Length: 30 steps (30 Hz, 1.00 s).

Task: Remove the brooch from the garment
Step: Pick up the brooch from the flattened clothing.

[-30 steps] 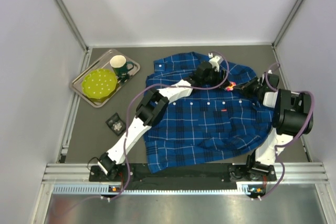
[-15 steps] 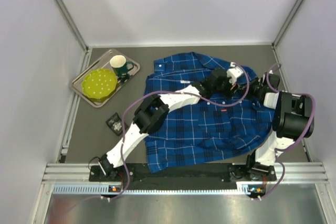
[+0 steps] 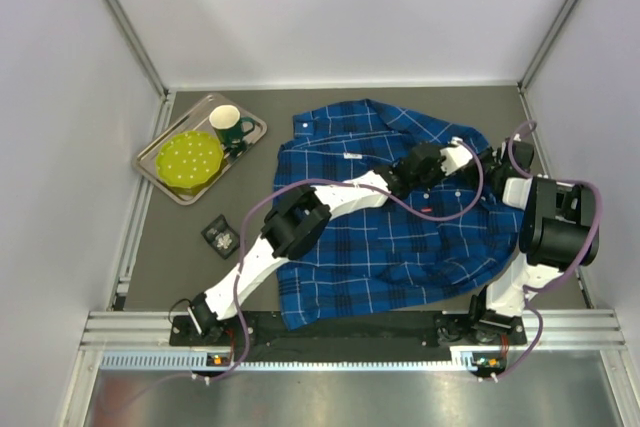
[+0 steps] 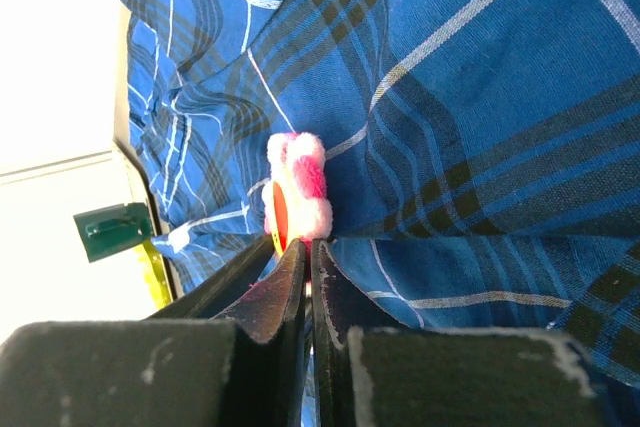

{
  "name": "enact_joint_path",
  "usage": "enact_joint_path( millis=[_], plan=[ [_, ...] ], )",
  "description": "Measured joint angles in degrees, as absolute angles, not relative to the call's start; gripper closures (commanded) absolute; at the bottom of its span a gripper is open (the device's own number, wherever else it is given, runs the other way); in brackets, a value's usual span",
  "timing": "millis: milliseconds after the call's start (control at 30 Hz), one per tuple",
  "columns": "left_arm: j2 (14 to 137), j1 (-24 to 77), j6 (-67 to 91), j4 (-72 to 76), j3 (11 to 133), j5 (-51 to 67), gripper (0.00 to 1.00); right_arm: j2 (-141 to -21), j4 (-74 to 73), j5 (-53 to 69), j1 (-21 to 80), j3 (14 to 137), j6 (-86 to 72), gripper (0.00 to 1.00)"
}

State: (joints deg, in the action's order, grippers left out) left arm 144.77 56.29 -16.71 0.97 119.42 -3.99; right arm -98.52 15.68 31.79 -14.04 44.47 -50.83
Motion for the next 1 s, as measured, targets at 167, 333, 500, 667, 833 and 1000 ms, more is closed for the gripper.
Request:
enact_joint_path(
  millis=[167, 333, 500, 667, 833, 1000],
  plan=[
    [147.6, 56.1, -18.1, 0.3, 121.9, -5.3, 0.59, -98.5, 16.1, 32.2, -14.0, 44.2, -51.3, 1.00],
    [148.7, 56.2, -18.3, 0.3, 122.7, -6.3, 0.98, -98.5, 16.3, 32.2, -14.0, 44.2, -51.5, 0.96],
    [148.7, 56.2, -17.9, 0.6, 122.7, -6.8, 1.00, -98.5, 16.9, 32.6, -14.1, 44.2, -51.5, 0.79],
    [148.7, 56.1, -16.8, 1.1, 122.7, -6.7, 1.00, -98.1, 17.6, 33.5, -15.6, 43.2, -50.6, 0.55],
    [148.7, 55.9, -14.4, 1.2, 122.5, -5.8, 1.00, -95.6, 16.1, 32.9, -17.0, 42.0, -47.7, 0.53],
    [148.5, 54.3, -8.3, 2.2, 121.4, -2.3, 1.00, -94.2, 15.9, 32.2, -17.0, 42.0, -46.6, 0.64]
  ],
)
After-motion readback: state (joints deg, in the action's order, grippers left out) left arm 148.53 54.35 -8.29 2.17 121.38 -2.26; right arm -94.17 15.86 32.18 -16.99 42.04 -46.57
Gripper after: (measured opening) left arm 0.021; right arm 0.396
